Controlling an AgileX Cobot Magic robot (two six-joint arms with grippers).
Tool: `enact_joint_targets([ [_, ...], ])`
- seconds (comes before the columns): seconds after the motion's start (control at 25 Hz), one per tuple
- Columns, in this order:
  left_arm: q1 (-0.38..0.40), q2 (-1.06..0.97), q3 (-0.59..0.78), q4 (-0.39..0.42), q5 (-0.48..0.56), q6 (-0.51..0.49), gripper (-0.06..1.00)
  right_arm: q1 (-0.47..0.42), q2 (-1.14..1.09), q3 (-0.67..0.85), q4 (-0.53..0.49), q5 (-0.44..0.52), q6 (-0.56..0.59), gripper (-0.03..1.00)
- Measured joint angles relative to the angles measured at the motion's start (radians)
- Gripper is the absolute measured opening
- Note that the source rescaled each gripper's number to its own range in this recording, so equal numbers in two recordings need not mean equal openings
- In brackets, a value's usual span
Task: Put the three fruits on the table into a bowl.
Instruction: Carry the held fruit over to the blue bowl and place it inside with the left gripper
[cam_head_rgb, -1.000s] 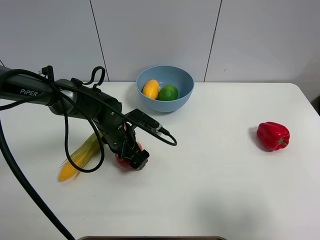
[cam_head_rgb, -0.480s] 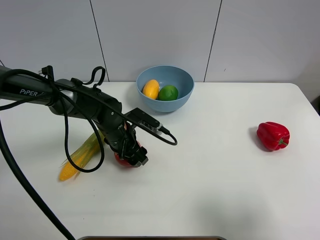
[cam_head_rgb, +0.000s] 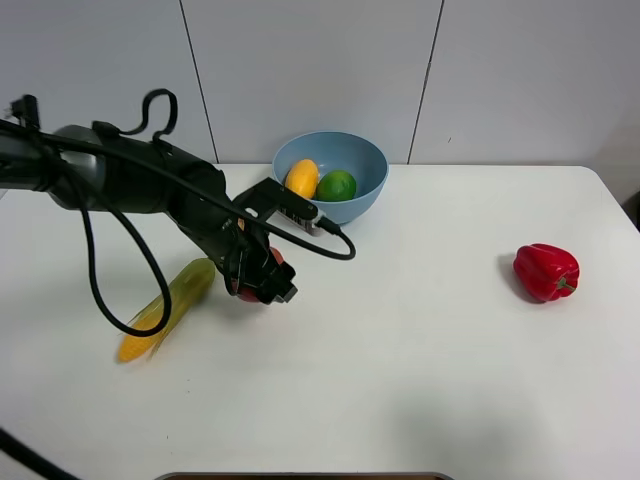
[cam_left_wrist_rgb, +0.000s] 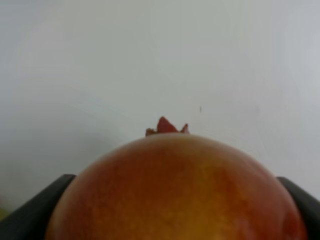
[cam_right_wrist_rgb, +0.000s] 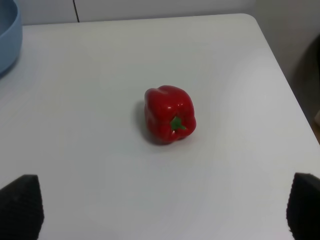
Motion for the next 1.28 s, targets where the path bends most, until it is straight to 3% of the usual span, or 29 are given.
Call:
enact_joint_targets([
  [0.2,0.0,-0.111,0.0,0.025,-0.101,-0.001,0.0,0.0,0.0,0.0,0.0,0.0,0.0,1.0],
  [0.52,0.022,-0.147,-0.008,0.025,-0.415,-0.001,0.0,0.0,0.0,0.0,0.0,0.0,0.0,1.0],
  [0.88,0.101,-0.039,-0.207,0.062,-0.444,-0.001,0.0,0.0,0.0,0.0,0.0,0.0,0.0,1.0],
  [1.28,0.104,0.155,-0.415,0.101,-0.439,-0.001,0.0,0.0,0.0,0.0,0.0,0.0,0.0,1.0],
])
